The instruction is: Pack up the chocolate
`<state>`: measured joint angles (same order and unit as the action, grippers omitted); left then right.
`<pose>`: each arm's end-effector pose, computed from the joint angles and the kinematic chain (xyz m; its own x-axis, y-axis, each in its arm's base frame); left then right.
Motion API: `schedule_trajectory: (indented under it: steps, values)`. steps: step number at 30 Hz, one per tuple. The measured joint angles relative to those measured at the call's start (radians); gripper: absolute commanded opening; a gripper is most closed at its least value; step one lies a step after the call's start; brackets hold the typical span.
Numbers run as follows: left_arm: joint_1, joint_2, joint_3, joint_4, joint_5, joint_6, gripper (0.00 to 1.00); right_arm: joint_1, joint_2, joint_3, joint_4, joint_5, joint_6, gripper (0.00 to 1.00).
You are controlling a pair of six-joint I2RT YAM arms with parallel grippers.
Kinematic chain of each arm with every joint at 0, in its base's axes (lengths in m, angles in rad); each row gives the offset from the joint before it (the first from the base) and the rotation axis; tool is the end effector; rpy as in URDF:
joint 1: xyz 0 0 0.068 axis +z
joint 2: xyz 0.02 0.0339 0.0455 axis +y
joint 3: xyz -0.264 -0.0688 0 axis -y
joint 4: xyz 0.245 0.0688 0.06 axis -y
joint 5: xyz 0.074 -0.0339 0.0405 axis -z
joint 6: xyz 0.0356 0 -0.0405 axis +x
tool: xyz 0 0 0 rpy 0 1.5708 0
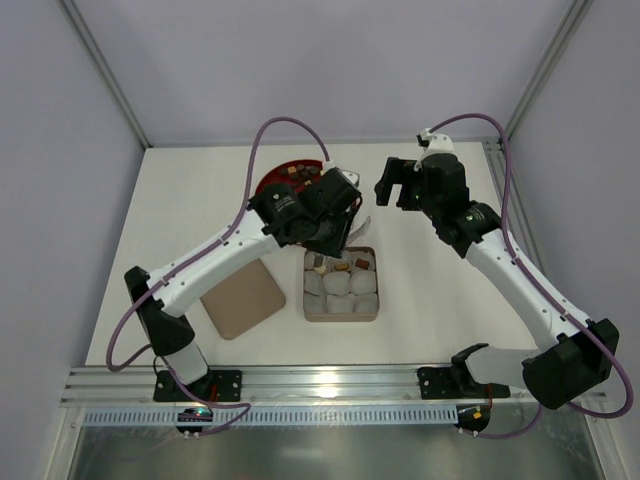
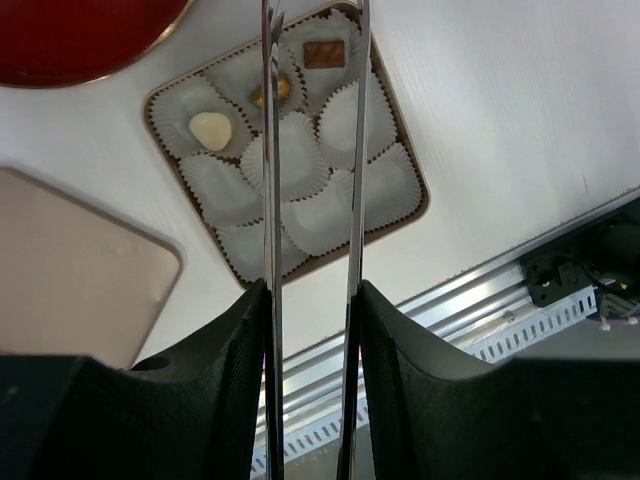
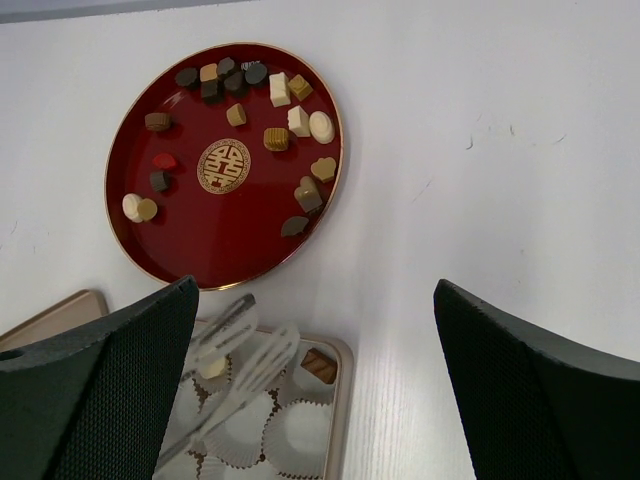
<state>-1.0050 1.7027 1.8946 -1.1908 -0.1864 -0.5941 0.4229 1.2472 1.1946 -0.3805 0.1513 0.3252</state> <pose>0.1893 -0.2858 0.3892 -0.8078 0.2459 -0.5357 0.3905 0.9040 -0.1738 0.2603 0.1112 0.3650 -0.4524 0.1427 -0.8803 -0.1440 0.9625 0.2301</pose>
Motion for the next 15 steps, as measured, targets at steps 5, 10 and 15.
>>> schedule_trajectory:
  steps: [5, 10, 15]
  values:
    - [0.117, -0.011, 0.002, -0.019, -0.013, 0.032, 0.39, 0.000, 0.000, 0.000, 0.006, -0.007, 0.000, 1.00]
    - [0.263, -0.008, 0.002, -0.023, -0.032, 0.080, 0.39, 0.000, 0.001, 0.000, 0.008, -0.016, 0.003, 1.00]
    - [0.395, 0.028, 0.001, -0.020, -0.065, 0.126, 0.39, 0.000, 0.001, 0.000, 0.013, -0.024, 0.007, 1.00]
